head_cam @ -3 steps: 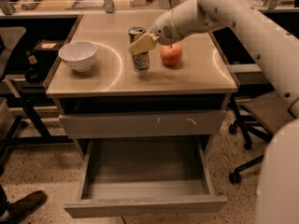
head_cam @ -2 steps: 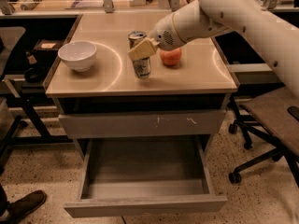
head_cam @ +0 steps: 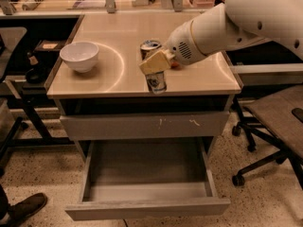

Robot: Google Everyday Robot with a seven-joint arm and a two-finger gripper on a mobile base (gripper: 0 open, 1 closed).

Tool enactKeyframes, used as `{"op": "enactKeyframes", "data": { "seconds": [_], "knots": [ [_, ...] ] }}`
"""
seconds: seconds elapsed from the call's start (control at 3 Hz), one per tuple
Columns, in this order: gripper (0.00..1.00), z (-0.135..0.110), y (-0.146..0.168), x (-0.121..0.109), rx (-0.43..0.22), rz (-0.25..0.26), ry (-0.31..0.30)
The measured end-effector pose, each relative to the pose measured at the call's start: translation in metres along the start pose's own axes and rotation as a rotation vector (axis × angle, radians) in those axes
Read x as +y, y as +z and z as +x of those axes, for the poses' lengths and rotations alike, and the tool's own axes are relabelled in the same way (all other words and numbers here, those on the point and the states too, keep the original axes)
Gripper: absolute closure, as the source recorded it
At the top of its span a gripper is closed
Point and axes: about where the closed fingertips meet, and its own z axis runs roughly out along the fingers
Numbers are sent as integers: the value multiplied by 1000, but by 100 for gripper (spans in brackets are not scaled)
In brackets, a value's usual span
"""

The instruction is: Place redbull can into middle drawer

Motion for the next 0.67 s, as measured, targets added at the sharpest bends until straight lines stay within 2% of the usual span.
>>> {"op": "enactKeyframes", "data": {
  "seconds": [0.33,0.67],
  "knots": [
    [100,0,0,0,0,0,0],
    [100,17,-1,4,2,19,36]
  ]
}}
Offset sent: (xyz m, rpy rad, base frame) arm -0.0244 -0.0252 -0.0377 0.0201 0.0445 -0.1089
